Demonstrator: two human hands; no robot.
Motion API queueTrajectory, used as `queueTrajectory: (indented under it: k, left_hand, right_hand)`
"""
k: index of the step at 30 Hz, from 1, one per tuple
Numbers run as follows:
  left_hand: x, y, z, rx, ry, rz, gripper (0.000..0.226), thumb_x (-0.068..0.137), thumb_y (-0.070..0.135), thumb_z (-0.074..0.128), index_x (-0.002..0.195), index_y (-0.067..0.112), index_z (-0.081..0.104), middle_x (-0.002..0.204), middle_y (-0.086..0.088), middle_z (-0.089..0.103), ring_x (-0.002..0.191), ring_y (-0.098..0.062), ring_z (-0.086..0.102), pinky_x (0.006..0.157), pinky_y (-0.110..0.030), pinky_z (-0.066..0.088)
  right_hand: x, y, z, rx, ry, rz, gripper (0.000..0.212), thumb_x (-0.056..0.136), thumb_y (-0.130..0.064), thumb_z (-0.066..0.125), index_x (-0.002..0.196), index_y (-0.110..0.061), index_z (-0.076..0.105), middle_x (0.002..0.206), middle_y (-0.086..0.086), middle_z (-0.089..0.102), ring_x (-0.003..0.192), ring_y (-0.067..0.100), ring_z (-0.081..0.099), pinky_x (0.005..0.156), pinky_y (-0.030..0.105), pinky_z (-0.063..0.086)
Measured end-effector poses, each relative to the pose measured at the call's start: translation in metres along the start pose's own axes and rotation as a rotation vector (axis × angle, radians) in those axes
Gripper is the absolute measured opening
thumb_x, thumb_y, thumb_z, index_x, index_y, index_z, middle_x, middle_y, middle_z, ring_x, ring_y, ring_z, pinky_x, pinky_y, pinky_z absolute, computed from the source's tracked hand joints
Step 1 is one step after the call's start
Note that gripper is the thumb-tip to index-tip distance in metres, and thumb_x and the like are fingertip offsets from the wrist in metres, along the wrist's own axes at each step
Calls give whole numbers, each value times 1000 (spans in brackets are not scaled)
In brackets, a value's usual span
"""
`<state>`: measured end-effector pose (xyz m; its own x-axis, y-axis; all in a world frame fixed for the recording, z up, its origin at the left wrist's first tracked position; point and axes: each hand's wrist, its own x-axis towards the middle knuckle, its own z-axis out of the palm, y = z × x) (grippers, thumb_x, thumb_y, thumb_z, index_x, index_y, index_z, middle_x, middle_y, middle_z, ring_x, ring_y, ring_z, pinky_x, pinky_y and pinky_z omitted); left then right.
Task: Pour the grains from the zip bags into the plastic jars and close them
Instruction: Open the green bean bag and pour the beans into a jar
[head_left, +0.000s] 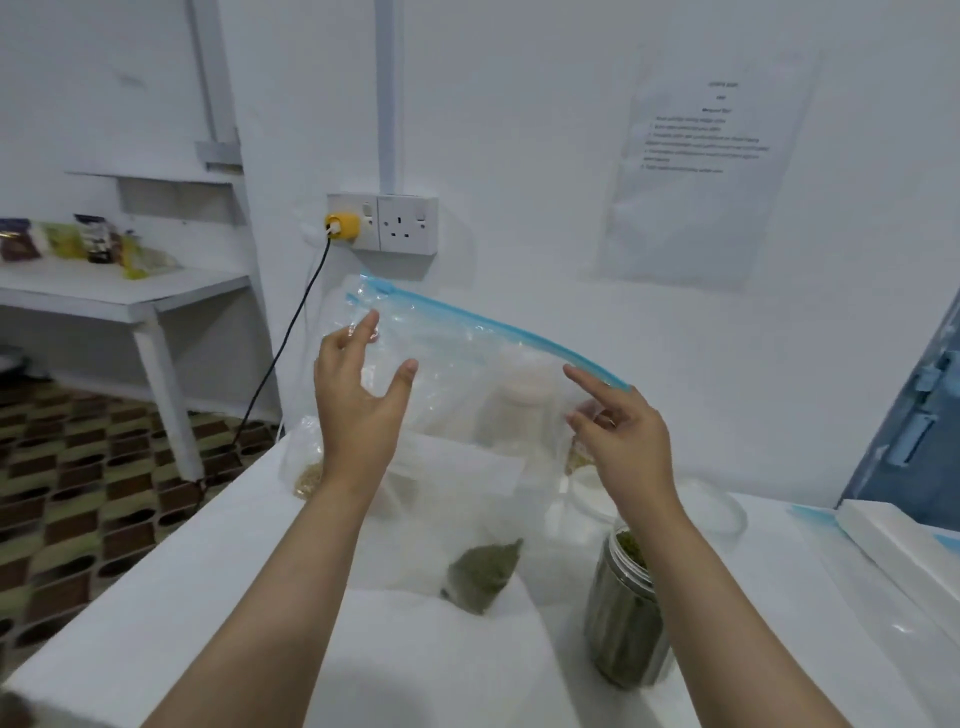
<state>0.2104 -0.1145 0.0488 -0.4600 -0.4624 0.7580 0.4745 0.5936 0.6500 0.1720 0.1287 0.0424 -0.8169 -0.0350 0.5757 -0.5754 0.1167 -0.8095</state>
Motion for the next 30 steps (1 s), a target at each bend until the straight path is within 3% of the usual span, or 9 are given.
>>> queueTrajectory:
  k: [3, 5, 9, 12, 16, 19, 22, 26, 30]
  left_hand:
    - [8, -15, -15, 26, 37, -51, 59, 89, 18, 72, 141, 27, 48, 121, 8, 44, 120, -17, 48, 108, -42, 40]
    - [16, -30, -26, 23, 49, -79, 60, 89, 17, 73, 143, 25, 48, 123, 5, 44, 121, -15, 48, 110, -39, 39]
    - [37, -60, -43, 10, 36, -90, 63, 88, 15, 73, 142, 32, 45, 124, 5, 41, 125, -12, 46, 114, -39, 37]
    - [56, -79, -47, 63, 6, -146, 63, 88, 17, 72, 144, 28, 44, 124, 9, 38, 123, -9, 43, 113, -32, 37]
    - [82, -113, -41, 67, -71, -176, 62, 89, 19, 72, 145, 23, 45, 124, 8, 38, 123, -9, 43, 110, -26, 36]
    - [99, -138, -31, 68, -128, -227, 63, 90, 17, 72, 146, 20, 44, 122, 8, 37, 119, -5, 43, 106, -18, 35]
    - [115, -161, -18, 56, -180, -269, 64, 91, 17, 71, 147, 18, 42, 124, 6, 35, 124, -8, 41, 105, -14, 32]
    - [122, -187, -3, 114, -272, -309, 66, 92, 24, 69, 150, 18, 38, 135, -3, 32, 132, -23, 37, 114, -33, 32]
    - [112, -198, 3, 204, -327, -278, 65, 92, 28, 68, 150, 19, 39, 151, -9, 25, 140, -24, 22, 114, -29, 23]
  right_hand:
    - [8, 2, 30, 108, -3, 15, 43, 89, 0, 68, 106, -40, 73, 96, -9, 74, 83, 0, 66, 85, 18, 49]
    - [15, 4, 49, 157, -23, 25, 38, 89, -4, 69, 103, -39, 75, 101, -6, 76, 100, 5, 69, 92, 21, 49]
    - [32, 9, 86, 146, -36, 24, 44, 92, -2, 64, 102, -44, 73, 97, -10, 76, 95, 4, 69, 87, 22, 49]
    - [46, 14, 114, 127, -56, 60, 41, 97, -9, 59, 125, -39, 62, 101, -9, 67, 85, 5, 65, 89, 35, 54]
    - [66, 28, 145, -113, -162, 78, 75, 89, -20, 72, 152, -27, 33, 115, -4, 44, 85, 1, 52, 79, 9, 45]
    - [85, 42, 165, -230, -163, 44, 87, 87, -17, 74, 156, -23, 22, 125, -2, 36, 85, 6, 48, 80, 6, 38]
    - [109, 56, 183, -348, -156, 40, 87, 89, -13, 71, 158, -18, 18, 131, 3, 33, 98, 16, 49, 93, 19, 40]
    - [131, 77, 197, -434, -161, 154, 84, 91, -12, 68, 157, -13, 17, 147, 13, 26, 135, 25, 39, 109, 22, 28]
    - [134, 90, 207, -438, -150, 233, 82, 92, -17, 68, 158, -15, 18, 147, 13, 23, 132, 25, 41, 98, 14, 26]
